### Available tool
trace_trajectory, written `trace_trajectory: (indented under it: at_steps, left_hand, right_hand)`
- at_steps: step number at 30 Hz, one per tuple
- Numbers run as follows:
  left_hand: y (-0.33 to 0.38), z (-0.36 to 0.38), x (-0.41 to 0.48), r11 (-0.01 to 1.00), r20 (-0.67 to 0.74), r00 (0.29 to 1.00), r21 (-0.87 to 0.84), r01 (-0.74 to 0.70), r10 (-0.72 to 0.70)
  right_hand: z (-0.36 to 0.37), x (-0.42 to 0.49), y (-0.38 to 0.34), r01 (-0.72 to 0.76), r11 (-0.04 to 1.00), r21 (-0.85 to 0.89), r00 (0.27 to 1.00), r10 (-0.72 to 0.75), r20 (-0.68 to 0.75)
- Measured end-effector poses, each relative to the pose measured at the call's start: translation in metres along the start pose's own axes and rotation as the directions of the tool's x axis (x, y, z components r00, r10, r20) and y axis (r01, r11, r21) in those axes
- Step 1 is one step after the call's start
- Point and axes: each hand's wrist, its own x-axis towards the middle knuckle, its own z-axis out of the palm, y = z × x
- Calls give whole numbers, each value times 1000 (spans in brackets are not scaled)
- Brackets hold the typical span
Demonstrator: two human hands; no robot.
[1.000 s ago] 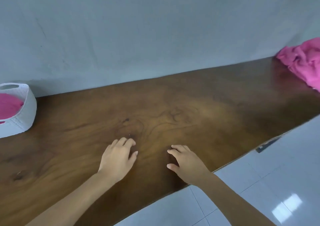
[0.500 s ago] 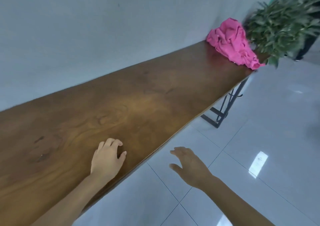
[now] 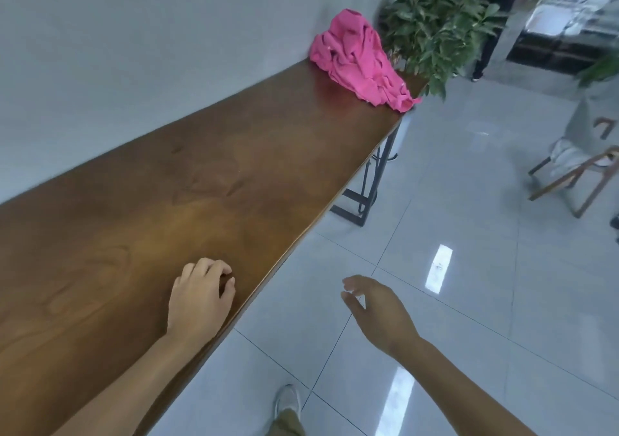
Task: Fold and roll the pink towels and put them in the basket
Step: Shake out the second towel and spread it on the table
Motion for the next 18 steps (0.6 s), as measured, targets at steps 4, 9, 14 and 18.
trace_trajectory:
  at_steps: [4,9,14,18]
  left_hand:
    - [24,22,55,995,-1,998,-76,-60,60]
    - [51,50,129,981,11,988,-121,-151,153]
    - [80,79,198,967,18,974,-128,-220,224]
    - [101,101,244,957,46,961,-107,-268,274]
  right_hand:
    - [-19,38,10,-49,999,-23,998,49,-27]
    - [-41,91,23,-113,993,-42,992,111,-62]
    - [-61,133,37,-160,986,-56,982,153,-106]
    - [-74,154,50,-194,980,-34,973,188,-132]
